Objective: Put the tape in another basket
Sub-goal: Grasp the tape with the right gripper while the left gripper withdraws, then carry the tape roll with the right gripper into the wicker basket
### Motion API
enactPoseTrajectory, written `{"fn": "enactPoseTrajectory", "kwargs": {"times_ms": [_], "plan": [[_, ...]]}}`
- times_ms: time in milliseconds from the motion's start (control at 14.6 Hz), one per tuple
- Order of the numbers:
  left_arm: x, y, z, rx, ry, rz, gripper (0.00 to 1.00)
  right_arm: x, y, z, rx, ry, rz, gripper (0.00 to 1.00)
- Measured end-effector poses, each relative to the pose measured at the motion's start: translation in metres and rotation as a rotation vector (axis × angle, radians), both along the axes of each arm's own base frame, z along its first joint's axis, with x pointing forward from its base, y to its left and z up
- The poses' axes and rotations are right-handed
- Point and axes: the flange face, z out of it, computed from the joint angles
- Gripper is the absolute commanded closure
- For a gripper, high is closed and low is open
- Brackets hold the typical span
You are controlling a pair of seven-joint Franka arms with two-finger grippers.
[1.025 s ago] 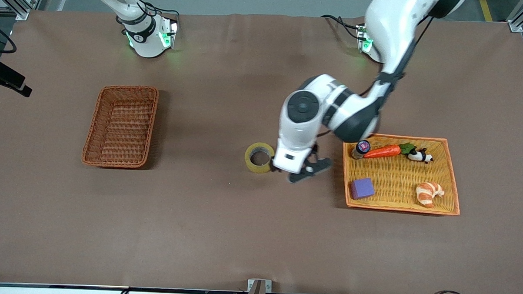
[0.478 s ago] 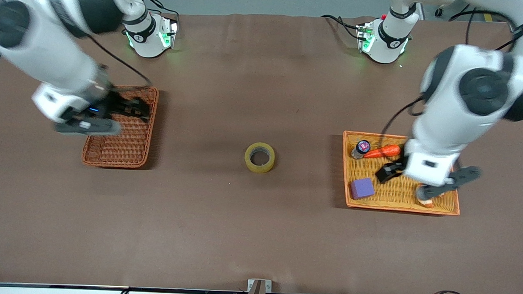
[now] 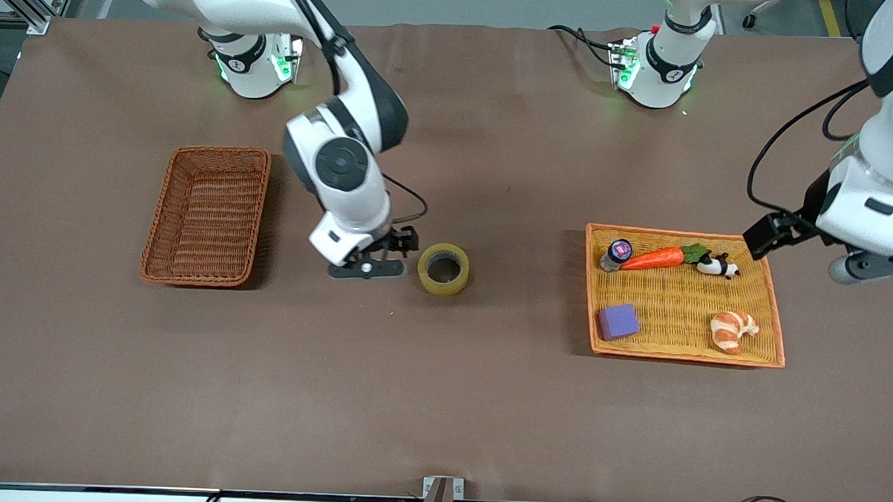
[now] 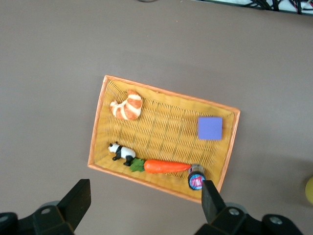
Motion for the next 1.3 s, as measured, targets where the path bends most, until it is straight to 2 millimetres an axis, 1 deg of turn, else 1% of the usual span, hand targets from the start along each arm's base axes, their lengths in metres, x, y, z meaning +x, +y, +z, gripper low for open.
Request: {"fn": "enactPoseTrajectory", "kwargs": {"times_ms": [137, 273, 410, 615, 683, 752, 820, 888, 957, 1298], "plan": [[-0.008, 0.008, 0.014, -0.044, -0.002, 0.002, 0.0, -0.003, 0.015, -0.039, 0.007, -0.019, -0.01, 0.0], [-0.014, 0.025, 0.025, -0.077, -0.005, -0.018, 0.0, -0.005, 0.025, -0.066, 0.011, -0.032, -0.007, 0.0], [-0.024, 0.046, 0.032, -0.086, 0.001, -0.032, 0.0, -0.011, 0.033, -0.081, 0.011, -0.033, 0.0, 0.0], [-0.044, 0.076, 0.034, -0.107, 0.021, -0.044, 0.0, -0.02, 0.045, -0.095, 0.013, -0.039, 0.009, 0.0], [-0.048, 0.084, 0.035, -0.108, 0.024, -0.049, 0.0, -0.023, 0.051, -0.103, 0.02, -0.048, 0.005, 0.09], [-0.052, 0.087, 0.034, -0.108, 0.03, -0.052, 0.0, -0.026, 0.055, -0.11, 0.024, -0.056, 0.008, 0.3], [-0.054, 0.087, 0.033, -0.111, 0.038, -0.056, 0.0, -0.028, 0.058, -0.117, 0.025, -0.061, 0.015, 0.67], [-0.055, 0.086, 0.032, -0.118, 0.045, -0.059, 0.0, -0.028, 0.059, -0.121, 0.022, -0.064, 0.019, 0.92], [-0.055, 0.084, 0.03, -0.124, 0.05, -0.061, 0.0, -0.027, 0.058, -0.122, 0.019, -0.065, 0.019, 1.0], [-0.055, 0.069, 0.027, -0.126, 0.058, -0.088, 0.0, -0.022, 0.054, -0.119, 0.011, -0.066, 0.003, 1.0]]}}
